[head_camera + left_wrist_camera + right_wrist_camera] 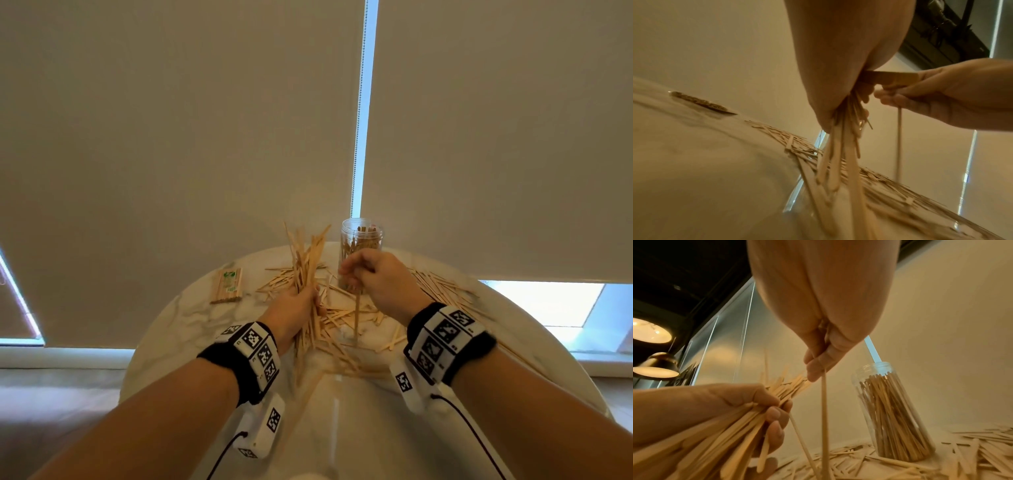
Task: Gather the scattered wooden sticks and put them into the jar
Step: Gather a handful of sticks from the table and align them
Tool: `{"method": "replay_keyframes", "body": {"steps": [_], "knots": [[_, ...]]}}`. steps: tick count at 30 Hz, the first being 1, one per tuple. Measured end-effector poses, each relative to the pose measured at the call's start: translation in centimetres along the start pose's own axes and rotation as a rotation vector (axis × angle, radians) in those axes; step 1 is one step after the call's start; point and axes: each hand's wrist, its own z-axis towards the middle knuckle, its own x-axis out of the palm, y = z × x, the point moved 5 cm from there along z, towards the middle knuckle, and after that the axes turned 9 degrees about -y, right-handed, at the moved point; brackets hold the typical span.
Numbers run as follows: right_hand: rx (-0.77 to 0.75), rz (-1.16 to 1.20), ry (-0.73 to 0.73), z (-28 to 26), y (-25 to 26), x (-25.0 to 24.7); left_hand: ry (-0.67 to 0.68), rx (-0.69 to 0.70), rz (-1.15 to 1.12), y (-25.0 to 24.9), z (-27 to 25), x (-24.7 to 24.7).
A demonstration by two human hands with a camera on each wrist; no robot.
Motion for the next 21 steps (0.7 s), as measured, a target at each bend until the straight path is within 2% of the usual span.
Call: {"method": "replay_keyframes", "body": {"steps": [4, 8, 12, 13, 16, 21], "knots": [[0.0, 0.215, -0.054, 0.6, 0.9, 0.4, 0.013, 0.039, 0.067, -0.1, -1.0, 1.4], [0.024, 0.314, -0.079, 0.3, 1.4, 0.8, 0.124, 0.094, 0.048, -0.7, -2.0, 3.3], [0.044, 0.092, -0.304, 0.1, 1.6, -0.9, 0.164, 0.095, 0.05, -0.7, -2.6, 3.7], [0.086, 0.051, -0.313, 0.2, 1.6, -1.2, 0.181, 0.077, 0.055, -0.6, -2.8, 3.7], [0.21, 0.186, -0.162, 0.8, 1.7, -0.9, 0.246, 0.038, 0.051, -0.6, -3.5, 4.1], [0.296, 0.406, -0.101, 1.5, 1.7, -1.7, 0.282, 0.046, 0.004, -1.2, -3.9, 4.2]]}}
